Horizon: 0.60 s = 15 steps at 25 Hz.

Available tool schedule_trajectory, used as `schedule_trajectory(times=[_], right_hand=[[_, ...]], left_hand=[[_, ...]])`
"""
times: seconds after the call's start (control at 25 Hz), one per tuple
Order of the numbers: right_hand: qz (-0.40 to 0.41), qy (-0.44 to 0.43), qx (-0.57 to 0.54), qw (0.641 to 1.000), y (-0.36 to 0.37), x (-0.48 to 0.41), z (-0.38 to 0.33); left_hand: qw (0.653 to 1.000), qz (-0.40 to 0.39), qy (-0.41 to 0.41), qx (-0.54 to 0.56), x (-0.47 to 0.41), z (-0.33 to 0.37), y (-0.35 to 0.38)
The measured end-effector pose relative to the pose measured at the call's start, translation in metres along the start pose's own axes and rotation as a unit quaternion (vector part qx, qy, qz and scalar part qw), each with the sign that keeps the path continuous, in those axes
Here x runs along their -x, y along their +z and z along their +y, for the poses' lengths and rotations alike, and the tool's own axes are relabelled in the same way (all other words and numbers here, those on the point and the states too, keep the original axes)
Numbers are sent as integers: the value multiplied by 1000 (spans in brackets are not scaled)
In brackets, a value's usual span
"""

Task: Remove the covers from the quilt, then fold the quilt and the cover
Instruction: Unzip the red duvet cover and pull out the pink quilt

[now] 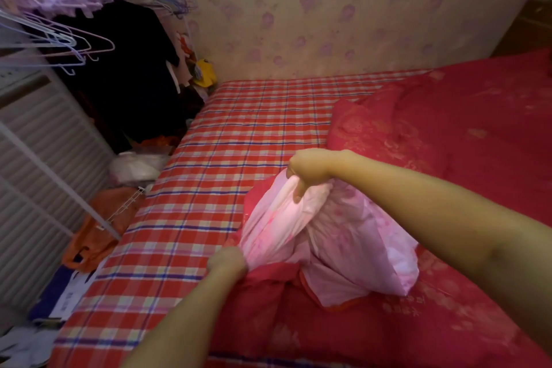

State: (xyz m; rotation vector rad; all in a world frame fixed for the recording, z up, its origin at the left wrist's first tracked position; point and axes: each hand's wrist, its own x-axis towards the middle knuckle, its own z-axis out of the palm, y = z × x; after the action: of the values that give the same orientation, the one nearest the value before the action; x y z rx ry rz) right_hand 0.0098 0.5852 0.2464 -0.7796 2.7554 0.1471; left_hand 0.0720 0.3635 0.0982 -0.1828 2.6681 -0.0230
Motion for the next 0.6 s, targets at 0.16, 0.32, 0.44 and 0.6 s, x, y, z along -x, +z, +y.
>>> schedule_trajectory(times=[0.16,0.32,0.44,0.6], right_hand=[[165,120,-84,975,-9,46,59],[297,349,-200,866,27,141,146],[247,522,-256,775,114,190,176],[190,604,-246,734,168,162,160]], left_hand=[[994,90,-9,62,-9,-9,-24],[975,131,-118,138,-44,-60,-67],[932,46,-166,318,-60,-63,-49],[721,-121,-201,652,-63,4,-19]])
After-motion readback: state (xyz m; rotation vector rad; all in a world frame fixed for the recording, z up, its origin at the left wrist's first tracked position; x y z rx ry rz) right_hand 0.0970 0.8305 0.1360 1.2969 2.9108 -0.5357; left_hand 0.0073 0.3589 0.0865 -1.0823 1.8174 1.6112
